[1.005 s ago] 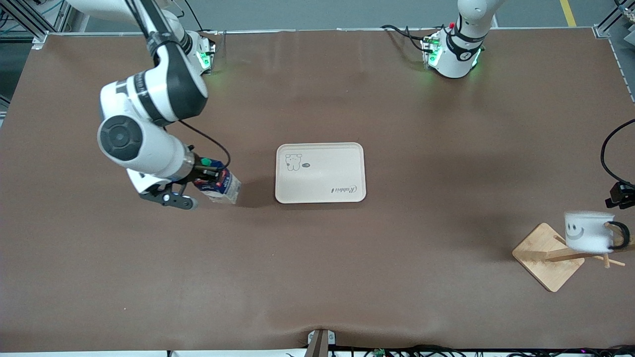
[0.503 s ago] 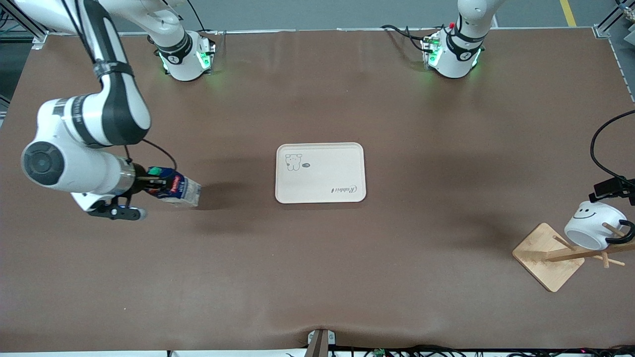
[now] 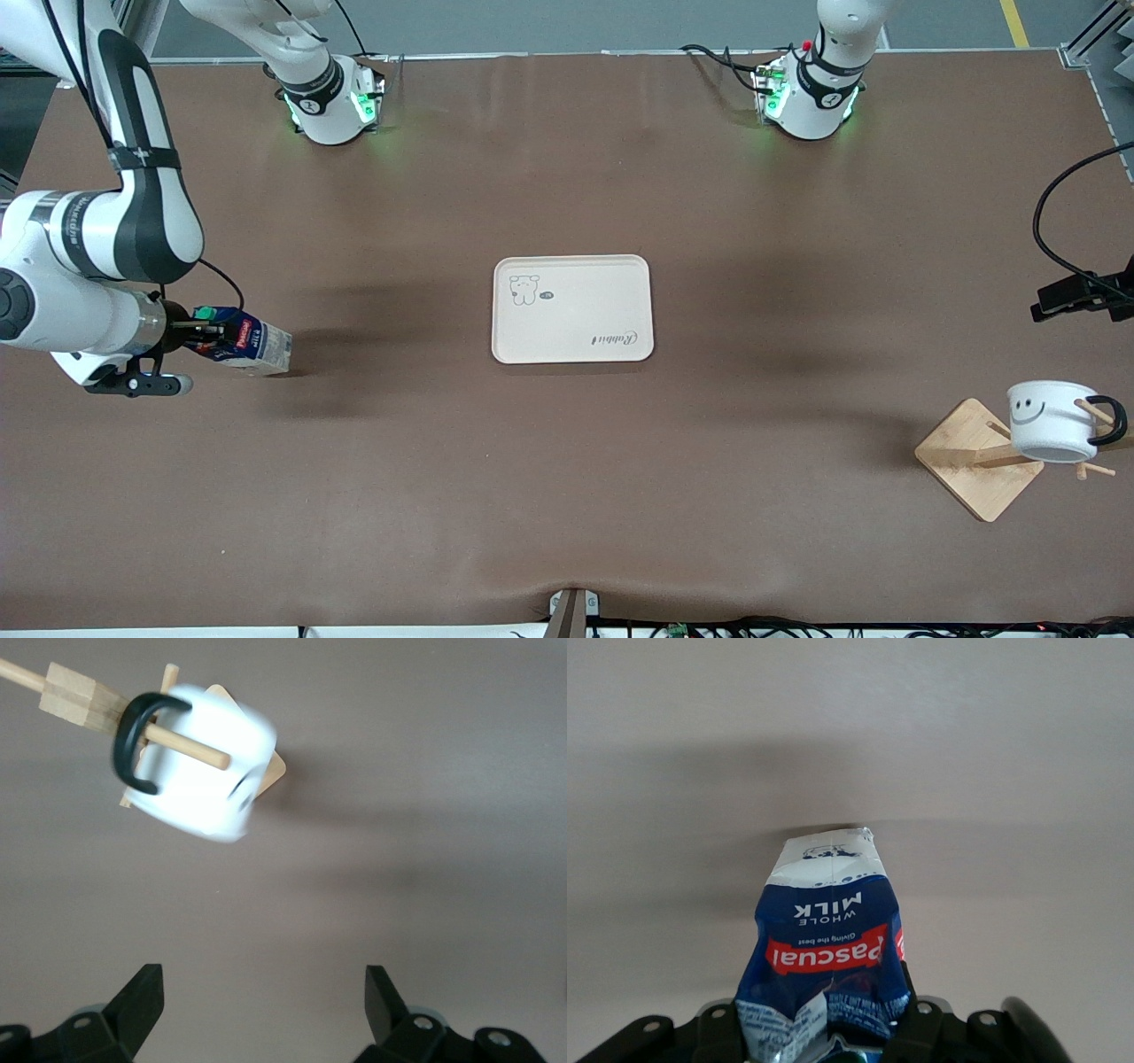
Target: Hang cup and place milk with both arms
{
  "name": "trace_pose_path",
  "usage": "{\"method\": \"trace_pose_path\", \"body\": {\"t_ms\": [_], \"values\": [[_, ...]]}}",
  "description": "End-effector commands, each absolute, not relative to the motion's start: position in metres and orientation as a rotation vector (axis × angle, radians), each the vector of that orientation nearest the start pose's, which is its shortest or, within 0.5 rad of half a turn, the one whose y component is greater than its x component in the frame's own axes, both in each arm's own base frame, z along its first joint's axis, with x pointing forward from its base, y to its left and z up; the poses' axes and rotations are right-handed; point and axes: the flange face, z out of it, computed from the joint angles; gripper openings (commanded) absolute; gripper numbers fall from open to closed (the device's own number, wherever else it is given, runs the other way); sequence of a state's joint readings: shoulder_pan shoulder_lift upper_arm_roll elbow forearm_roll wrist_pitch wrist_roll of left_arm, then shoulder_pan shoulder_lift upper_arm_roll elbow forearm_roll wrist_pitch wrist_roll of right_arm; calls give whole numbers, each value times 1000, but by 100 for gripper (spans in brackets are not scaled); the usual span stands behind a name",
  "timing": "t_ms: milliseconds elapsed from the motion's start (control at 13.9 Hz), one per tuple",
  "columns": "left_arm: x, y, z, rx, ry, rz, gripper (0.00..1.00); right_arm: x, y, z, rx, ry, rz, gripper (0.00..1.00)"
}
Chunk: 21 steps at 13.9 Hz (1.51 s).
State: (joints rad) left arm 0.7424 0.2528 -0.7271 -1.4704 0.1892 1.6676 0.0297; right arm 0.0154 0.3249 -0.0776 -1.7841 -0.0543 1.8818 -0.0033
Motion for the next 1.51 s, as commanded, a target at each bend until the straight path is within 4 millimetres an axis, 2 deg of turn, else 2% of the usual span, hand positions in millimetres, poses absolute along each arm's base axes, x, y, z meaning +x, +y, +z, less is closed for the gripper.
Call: {"method": "trace_pose_path", "body": {"t_ms": [0, 144, 503, 646, 718, 790, 862, 933, 1149, 1292, 1436], "values": [[608, 58, 585, -3116, 35, -30, 100, 601, -56, 355, -3207, 60, 380, 0], [608, 45, 588, -3110, 70, -33, 100, 596, -61, 348, -3202, 77, 397, 0], [592, 34, 624, -3095, 104, -4, 100, 587, -62, 325, -3200, 80, 382, 0], [590, 27, 625, -3092, 119, 26, 100, 587, -65, 322, -3201, 86, 372, 2], [590, 4, 626, -3079, 177, 26, 100, 587, -67, 322, -3201, 93, 372, 32], [586, 3, 628, -3060, 162, 46, 100, 586, -67, 322, -3200, 99, 379, 56], [581, -3, 634, -3038, 147, 47, 100, 586, -67, 322, -3200, 99, 380, 92], [581, -4, 634, -3027, 117, 47, 100, 586, -67, 322, -3200, 101, 380, 100], [576, 3, 638, -3027, 43, 51, 100, 586, -69, 321, -3192, 106, 388, 100], [569, -14, 639, -3051, 69, 91, 100, 588, -67, 325, -3190, 97, 378, 100], [562, -16, 647, -3048, 63, 81, 100, 589, -67, 327, -3187, 98, 380, 100]]}}
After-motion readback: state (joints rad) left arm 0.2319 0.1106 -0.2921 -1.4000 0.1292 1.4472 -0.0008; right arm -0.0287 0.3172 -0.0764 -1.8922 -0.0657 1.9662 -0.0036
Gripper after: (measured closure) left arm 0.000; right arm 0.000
